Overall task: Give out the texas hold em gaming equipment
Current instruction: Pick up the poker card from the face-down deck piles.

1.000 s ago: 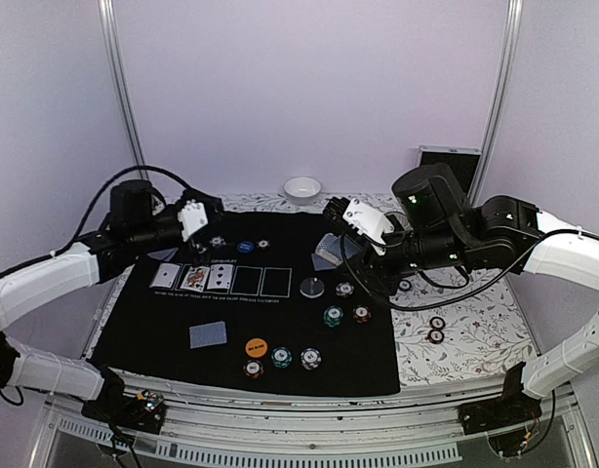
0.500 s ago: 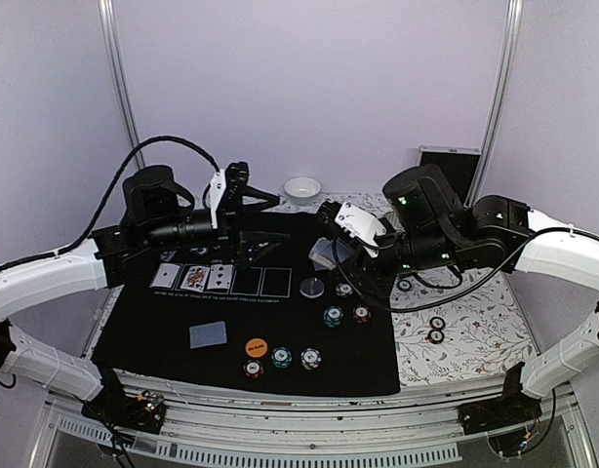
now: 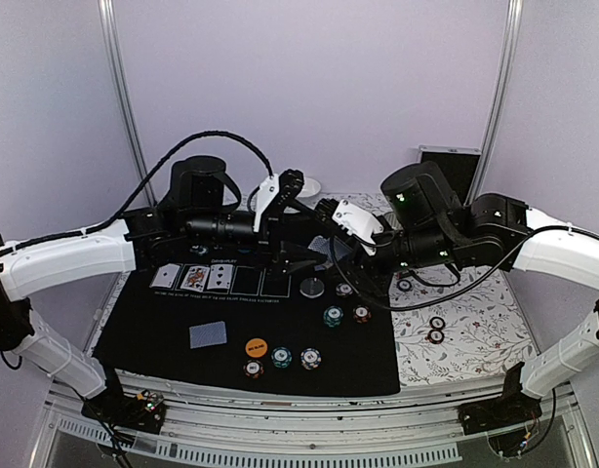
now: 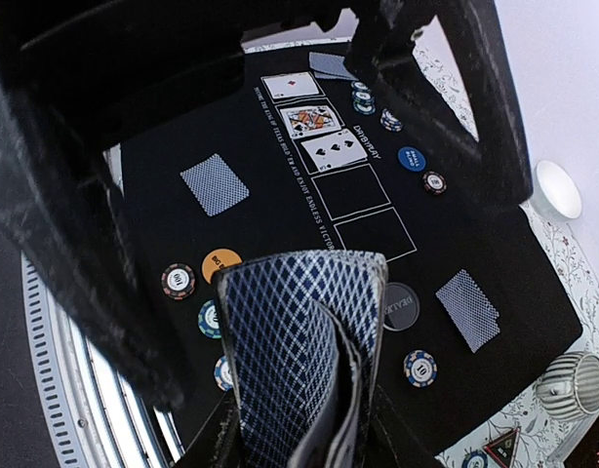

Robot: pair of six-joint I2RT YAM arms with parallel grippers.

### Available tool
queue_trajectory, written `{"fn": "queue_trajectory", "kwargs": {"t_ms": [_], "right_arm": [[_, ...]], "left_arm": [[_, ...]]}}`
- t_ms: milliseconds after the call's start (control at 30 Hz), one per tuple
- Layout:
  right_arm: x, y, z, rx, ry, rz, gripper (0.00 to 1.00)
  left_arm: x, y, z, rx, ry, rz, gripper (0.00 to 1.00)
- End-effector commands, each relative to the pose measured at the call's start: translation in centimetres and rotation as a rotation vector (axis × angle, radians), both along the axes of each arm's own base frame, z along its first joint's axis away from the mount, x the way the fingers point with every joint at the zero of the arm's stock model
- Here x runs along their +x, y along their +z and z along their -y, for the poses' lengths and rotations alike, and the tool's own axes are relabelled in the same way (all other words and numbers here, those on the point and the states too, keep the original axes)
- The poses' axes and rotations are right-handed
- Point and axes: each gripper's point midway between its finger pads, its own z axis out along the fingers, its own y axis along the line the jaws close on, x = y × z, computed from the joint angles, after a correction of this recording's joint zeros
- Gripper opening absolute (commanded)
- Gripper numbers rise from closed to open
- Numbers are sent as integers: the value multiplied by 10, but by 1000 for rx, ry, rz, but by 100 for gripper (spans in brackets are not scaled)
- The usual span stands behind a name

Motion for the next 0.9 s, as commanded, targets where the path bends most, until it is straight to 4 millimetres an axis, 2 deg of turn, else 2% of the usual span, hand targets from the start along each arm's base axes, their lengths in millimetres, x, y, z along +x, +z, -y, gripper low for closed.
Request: {"fn": "queue_trajectory", "kwargs": {"t_ms": [0, 200, 367, 467, 633, 867], "right_arm": [[2, 16, -6, 40, 12, 20, 4], [2, 17, -7, 41, 14, 20, 4], [1, 17, -6, 39, 14, 20, 4], [1, 19, -6, 43, 14, 20, 4], [1, 17, -6, 39, 12, 18, 4], [1, 19, -4, 45, 8, 24, 4]], "left_arm": [[-9, 7, 11, 11, -23, 61, 88], [10, 3, 26, 24, 74, 27, 88], [1, 11, 31, -11, 32, 16, 85], [11, 6, 29, 32, 99, 56, 83], [35, 15, 20, 89, 241, 90, 70], [33, 11, 11, 124, 260, 118, 69]]}}
